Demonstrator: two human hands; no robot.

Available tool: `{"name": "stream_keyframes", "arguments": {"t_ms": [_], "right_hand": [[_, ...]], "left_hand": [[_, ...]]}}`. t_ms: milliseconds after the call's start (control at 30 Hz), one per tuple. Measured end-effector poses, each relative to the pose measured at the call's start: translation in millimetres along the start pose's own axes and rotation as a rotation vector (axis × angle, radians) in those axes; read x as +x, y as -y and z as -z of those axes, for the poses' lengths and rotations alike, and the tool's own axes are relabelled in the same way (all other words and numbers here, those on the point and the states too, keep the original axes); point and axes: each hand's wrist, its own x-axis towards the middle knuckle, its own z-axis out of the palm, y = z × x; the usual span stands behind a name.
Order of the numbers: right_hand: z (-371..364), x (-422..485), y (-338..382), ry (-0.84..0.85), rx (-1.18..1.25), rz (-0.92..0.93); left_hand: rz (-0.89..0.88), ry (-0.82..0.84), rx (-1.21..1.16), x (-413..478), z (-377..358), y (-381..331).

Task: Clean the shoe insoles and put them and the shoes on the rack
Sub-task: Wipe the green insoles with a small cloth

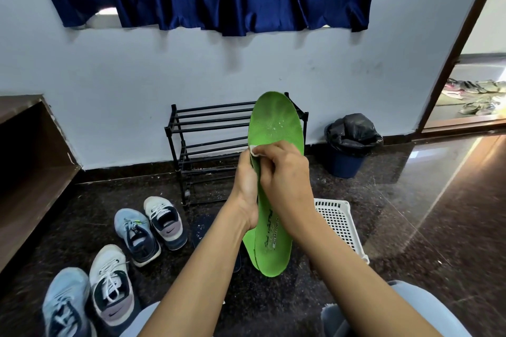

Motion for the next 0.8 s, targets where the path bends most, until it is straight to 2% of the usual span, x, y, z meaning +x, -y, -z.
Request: {"name": "stream_keyframes", "arguments": {"t_ms": [200,367,600,800], "right_hand": [[-1,-19,5,0.056,-0.004,0.013],[-1,-1,2,0.016,-0.021,0.010],[-2,-18,3,0.039,-0.021,0.007],[-2,1,-1,0.014,-0.032,0.001]], "left_hand": [[-0.001,0.057,0.004,-4,2,-10],[-0.025,-0.011,-0.001,-2,-1,-4],[-0.004,0.027,-0.019,5,5,-8],[-0.004,0.054,-0.084,5,2,-2]]}}
